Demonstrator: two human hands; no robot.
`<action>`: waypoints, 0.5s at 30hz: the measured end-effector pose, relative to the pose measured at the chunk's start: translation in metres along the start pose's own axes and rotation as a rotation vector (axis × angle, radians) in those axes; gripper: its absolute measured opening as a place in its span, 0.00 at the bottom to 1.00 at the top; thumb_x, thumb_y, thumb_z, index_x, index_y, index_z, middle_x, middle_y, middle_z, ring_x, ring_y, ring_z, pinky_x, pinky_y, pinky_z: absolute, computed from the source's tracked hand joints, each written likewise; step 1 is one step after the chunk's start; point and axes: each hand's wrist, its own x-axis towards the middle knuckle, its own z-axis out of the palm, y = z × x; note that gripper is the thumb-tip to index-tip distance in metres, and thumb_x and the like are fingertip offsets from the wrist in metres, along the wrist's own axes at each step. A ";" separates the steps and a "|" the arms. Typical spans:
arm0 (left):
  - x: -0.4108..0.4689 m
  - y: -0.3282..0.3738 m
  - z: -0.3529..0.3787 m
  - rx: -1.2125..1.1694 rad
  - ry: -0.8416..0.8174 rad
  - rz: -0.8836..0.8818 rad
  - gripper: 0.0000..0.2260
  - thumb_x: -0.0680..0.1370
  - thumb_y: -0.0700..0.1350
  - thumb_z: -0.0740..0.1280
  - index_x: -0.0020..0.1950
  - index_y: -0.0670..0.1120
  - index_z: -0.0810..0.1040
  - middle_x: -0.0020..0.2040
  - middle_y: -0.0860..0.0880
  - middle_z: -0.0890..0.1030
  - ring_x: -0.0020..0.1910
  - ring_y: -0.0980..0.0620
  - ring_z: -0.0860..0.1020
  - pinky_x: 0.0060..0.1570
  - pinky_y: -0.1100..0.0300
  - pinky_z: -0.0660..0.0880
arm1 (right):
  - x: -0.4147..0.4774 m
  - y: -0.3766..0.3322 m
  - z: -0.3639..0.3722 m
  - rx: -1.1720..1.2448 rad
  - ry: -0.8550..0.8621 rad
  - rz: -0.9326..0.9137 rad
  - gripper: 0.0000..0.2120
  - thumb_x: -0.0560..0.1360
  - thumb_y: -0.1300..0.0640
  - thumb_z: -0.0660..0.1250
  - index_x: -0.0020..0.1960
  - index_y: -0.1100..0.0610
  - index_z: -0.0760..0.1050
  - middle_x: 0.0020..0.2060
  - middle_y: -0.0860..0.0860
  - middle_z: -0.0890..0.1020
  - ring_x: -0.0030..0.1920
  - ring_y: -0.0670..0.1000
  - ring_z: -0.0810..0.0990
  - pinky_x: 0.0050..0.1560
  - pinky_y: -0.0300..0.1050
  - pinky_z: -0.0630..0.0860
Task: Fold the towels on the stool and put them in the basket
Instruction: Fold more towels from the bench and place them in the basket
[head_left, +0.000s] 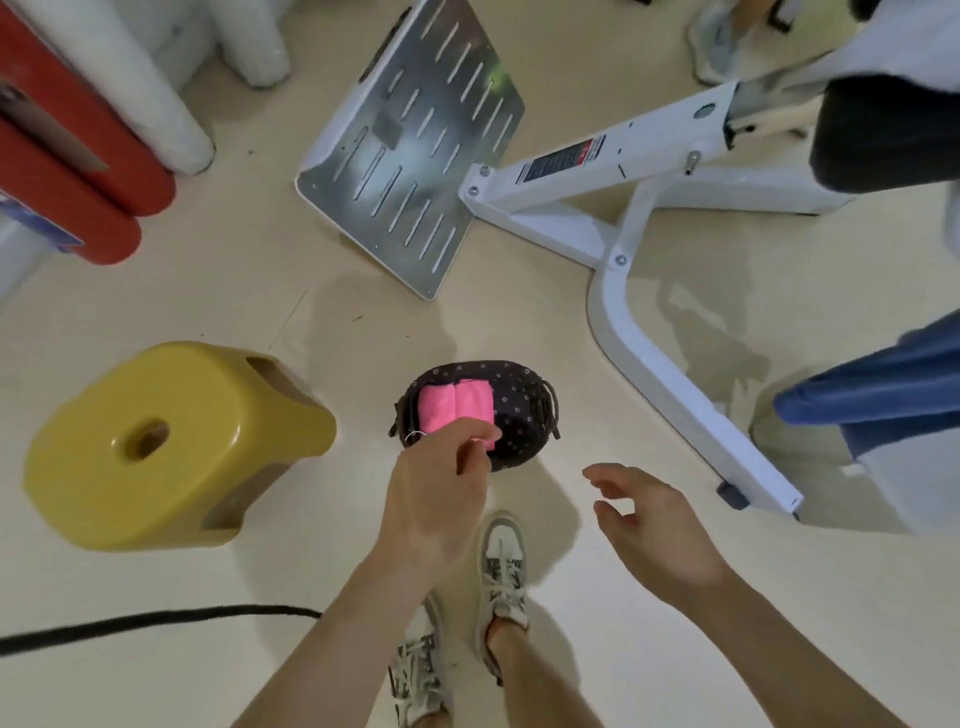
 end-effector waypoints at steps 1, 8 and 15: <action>-0.007 0.019 0.003 -0.031 -0.011 0.017 0.12 0.79 0.42 0.61 0.50 0.58 0.79 0.31 0.62 0.77 0.30 0.63 0.73 0.33 0.72 0.67 | -0.008 -0.002 -0.013 0.046 0.044 -0.004 0.16 0.77 0.61 0.63 0.62 0.48 0.75 0.51 0.42 0.77 0.45 0.40 0.76 0.42 0.28 0.68; -0.038 0.160 0.065 -0.129 -0.083 0.238 0.12 0.79 0.39 0.60 0.51 0.53 0.80 0.33 0.51 0.78 0.30 0.58 0.72 0.34 0.62 0.70 | -0.054 0.001 -0.138 0.502 0.368 -0.003 0.14 0.77 0.63 0.64 0.57 0.46 0.76 0.50 0.43 0.81 0.49 0.38 0.79 0.43 0.28 0.74; -0.023 0.294 0.193 -0.019 -0.030 0.369 0.12 0.78 0.40 0.63 0.56 0.55 0.78 0.48 0.59 0.78 0.47 0.63 0.75 0.47 0.71 0.70 | -0.045 0.074 -0.287 0.941 0.583 0.091 0.08 0.78 0.61 0.63 0.53 0.54 0.79 0.41 0.48 0.83 0.40 0.46 0.81 0.34 0.31 0.75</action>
